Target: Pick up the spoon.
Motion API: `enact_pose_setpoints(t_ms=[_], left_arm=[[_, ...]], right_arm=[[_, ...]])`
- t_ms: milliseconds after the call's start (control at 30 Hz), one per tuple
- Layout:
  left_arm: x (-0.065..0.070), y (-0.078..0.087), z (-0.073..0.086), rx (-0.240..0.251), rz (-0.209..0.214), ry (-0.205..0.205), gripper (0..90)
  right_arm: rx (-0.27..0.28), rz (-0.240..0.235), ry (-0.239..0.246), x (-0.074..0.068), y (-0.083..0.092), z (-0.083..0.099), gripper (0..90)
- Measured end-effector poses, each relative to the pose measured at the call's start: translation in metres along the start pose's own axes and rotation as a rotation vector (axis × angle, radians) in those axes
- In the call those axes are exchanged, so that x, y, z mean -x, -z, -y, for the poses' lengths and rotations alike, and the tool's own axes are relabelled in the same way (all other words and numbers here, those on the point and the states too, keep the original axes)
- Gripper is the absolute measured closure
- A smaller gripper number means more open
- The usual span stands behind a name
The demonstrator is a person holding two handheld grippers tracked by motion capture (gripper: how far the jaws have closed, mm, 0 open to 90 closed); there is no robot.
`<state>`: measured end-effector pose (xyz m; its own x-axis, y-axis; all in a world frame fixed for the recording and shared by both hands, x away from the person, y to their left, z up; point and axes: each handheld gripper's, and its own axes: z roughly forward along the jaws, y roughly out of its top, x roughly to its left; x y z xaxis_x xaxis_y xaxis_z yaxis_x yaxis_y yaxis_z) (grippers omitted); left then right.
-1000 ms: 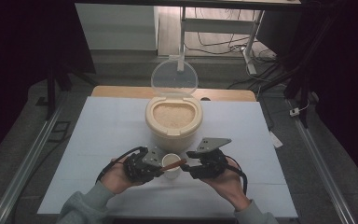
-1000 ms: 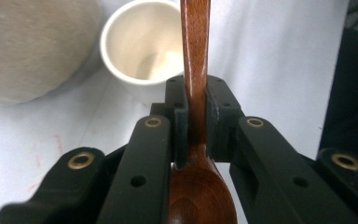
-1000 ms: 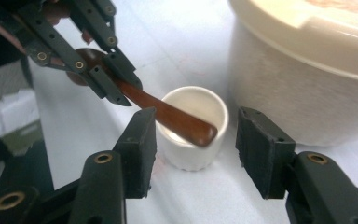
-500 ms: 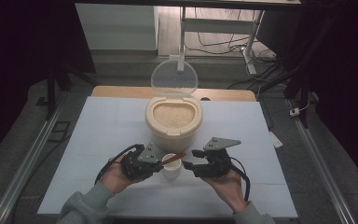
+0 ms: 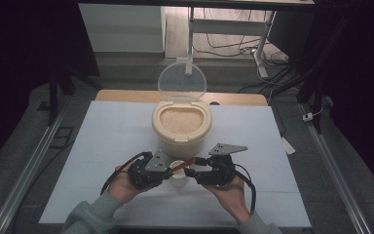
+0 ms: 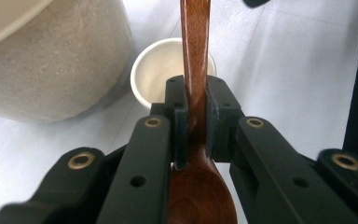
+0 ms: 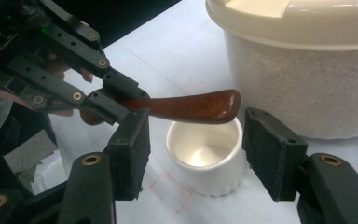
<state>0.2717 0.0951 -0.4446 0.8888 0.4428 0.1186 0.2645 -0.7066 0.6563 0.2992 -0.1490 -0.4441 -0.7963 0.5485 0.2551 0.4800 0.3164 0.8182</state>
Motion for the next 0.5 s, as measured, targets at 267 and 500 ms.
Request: enact_pose_setpoints(t_ms=[267,500], left_arm=[[0.004,-0.0018,-0.0015,-0.007,0.006,-0.025,80.4],[0.0072,-0.004,-0.0024,-0.015,0.002,-0.041,80.4]], right_arm=[[0.019,-0.018,-0.042,-0.0007,-0.005,0.0023,47.3],[0.031,-0.027,-0.059,-0.0031,-0.0064,0.0024,54.4]])
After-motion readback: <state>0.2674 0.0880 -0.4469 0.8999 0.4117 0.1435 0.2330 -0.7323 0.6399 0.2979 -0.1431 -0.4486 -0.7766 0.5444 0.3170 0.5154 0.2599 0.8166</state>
